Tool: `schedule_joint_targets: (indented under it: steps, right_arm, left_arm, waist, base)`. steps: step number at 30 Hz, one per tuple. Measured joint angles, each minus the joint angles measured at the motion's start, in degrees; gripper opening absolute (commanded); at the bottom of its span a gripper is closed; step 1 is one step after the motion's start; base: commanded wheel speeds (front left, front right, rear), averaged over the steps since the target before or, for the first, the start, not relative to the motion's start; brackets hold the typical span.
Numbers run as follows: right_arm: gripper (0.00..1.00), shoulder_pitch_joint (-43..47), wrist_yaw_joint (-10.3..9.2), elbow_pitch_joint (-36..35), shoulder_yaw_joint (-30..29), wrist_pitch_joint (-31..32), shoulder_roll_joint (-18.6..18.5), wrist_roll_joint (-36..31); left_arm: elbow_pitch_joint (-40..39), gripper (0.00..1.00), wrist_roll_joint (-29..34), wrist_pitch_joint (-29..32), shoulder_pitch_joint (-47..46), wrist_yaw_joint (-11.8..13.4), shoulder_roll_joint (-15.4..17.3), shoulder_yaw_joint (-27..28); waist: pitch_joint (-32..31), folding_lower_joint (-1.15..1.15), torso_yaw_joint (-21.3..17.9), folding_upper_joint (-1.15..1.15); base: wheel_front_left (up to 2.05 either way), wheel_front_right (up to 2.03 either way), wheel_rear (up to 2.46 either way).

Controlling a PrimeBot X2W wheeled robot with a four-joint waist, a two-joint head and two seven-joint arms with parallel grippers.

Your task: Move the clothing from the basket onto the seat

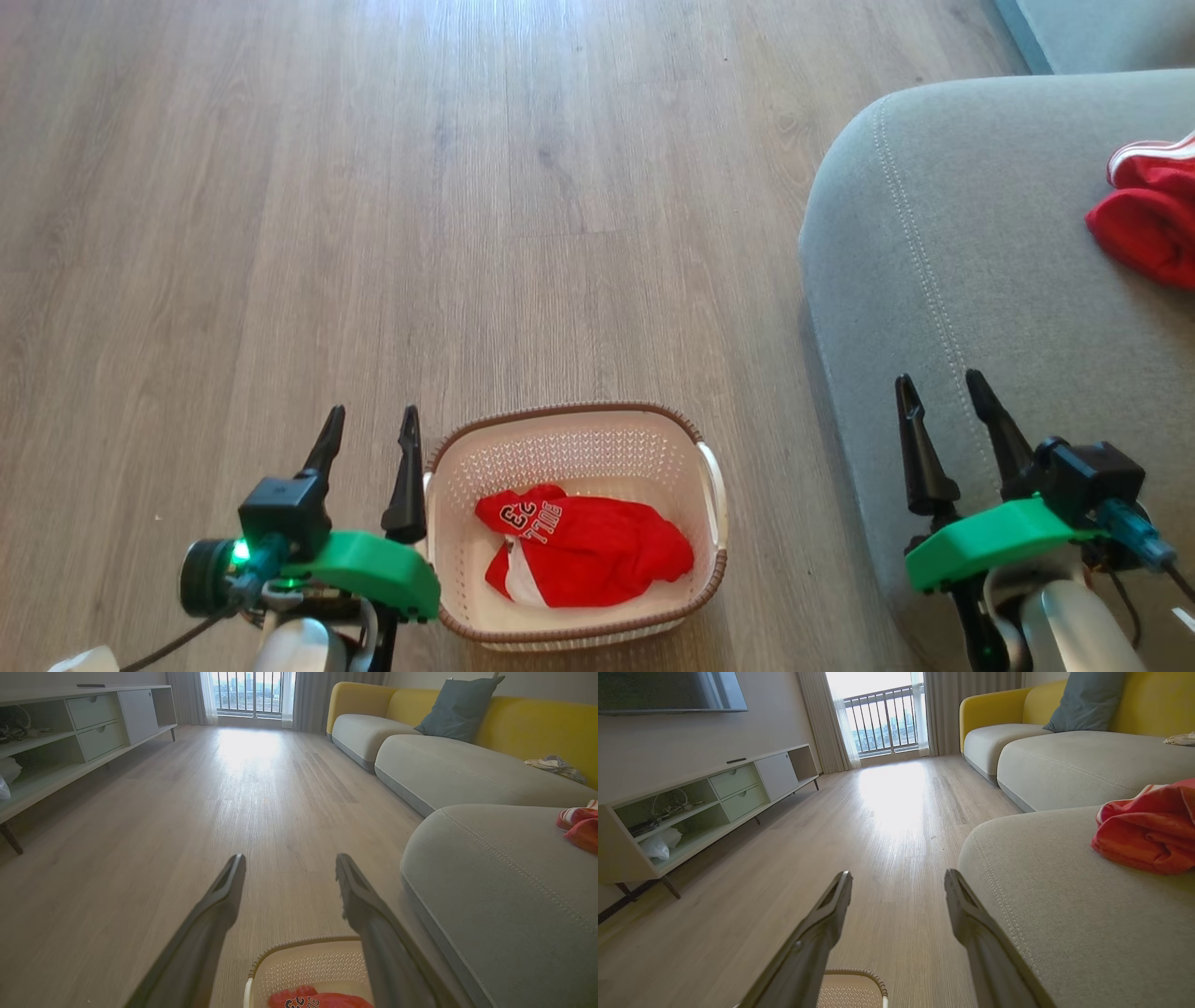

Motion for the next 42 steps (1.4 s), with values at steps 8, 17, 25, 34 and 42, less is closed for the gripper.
schedule_joint_targets:
  steps: [8, 17, 25, 34, 42]
  right_arm:
    - [1.0, 1.09, 0.0, 0.65, -0.01, 0.0, 0.6, 0.0]
    - [1.0, 1.07, 0.01, 0.65, -0.11, 0.0, 0.62, 0.0]
    - [1.0, 1.03, 0.0, 0.65, -0.12, 0.0, 0.62, 0.0]
    - [1.0, 0.99, 0.0, 0.65, -0.14, 0.0, 0.69, 0.01]
    - [1.0, 0.91, 0.0, 0.53, -0.38, 0.0, 0.59, -0.66]
  left_arm:
    - [0.64, 1.0, 0.0, 0.0, 0.06, 0.01, 0.0, -0.6]
    - [0.97, 1.0, 0.0, 0.0, 0.06, 0.0, 0.0, -0.74]
    - [1.25, 1.0, -0.01, -0.01, 0.05, -0.01, 0.0, -0.86]
    - [1.43, 1.0, -0.01, 0.0, 0.05, -0.02, 0.0, -1.01]
    - [1.43, 1.0, -0.01, 0.0, -0.02, -0.12, 0.0, -1.23]
  waist:
    - [0.07, 0.0, 0.08, 0.0]
    - [0.17, 0.0, 0.25, 0.0]
    - [0.28, 0.0, 0.39, 0.0]
    - [0.56, 0.0, 0.05, 0.0]
    - [2.08, 0.01, -0.34, 0.0]
  base:
    - [0.0, 0.0, 0.0]
    - [0.0, 0.0, 0.0]
    - [0.0, 0.0, 0.0]
    - [0.0, 0.0, 0.0]
    - [0.0, 0.0, 0.0]
